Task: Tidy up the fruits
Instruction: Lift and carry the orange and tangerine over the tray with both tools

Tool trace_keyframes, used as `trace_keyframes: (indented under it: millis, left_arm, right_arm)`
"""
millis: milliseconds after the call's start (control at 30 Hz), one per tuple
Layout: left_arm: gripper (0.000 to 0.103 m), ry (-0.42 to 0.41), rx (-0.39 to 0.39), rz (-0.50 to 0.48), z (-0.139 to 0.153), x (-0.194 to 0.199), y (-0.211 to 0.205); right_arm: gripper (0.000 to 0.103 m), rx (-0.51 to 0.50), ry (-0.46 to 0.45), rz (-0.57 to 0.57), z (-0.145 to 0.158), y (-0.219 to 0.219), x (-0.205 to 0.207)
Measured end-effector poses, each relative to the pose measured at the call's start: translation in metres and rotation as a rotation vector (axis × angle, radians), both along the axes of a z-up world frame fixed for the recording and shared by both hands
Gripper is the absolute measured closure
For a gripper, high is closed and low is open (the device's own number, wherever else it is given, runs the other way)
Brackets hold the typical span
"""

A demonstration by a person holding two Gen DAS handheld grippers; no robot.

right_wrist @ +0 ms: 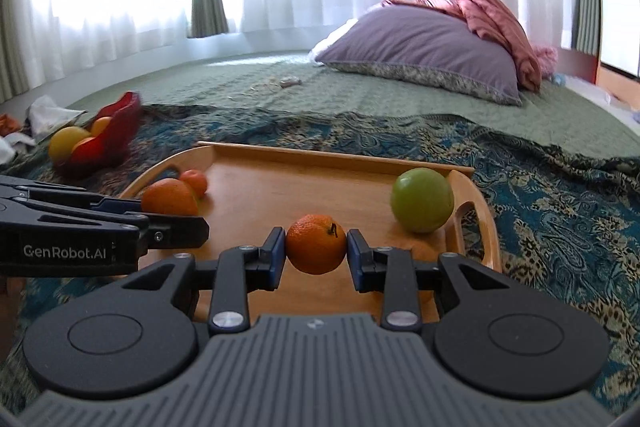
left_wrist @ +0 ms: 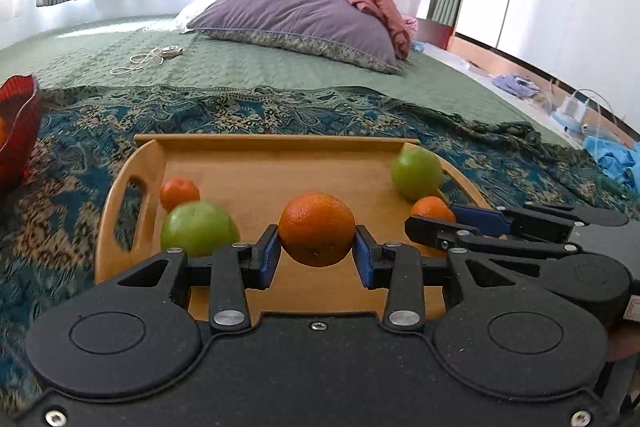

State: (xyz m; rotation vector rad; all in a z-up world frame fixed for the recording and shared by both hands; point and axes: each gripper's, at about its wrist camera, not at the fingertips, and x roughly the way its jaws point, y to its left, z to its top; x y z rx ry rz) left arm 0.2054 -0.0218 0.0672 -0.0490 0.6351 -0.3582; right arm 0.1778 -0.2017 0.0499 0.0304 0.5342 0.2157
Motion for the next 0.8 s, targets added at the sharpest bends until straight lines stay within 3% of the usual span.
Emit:
trace_keyframes:
  millis: [367, 800]
  left_arm:
    - [0.066, 0.08, 0.06, 0.057, -0.011, 0.074, -0.009]
    - [0.066, 0.118, 0.098, 0.068, -0.03, 0.1, -0.017]
  right_arm:
    - [0.065, -0.019, 0.069, -0.029, -0.006, 0.002, 0.057]
    - [0.065, -0.069, 0.142, -0.059, -0.022, 0.007, 0.093]
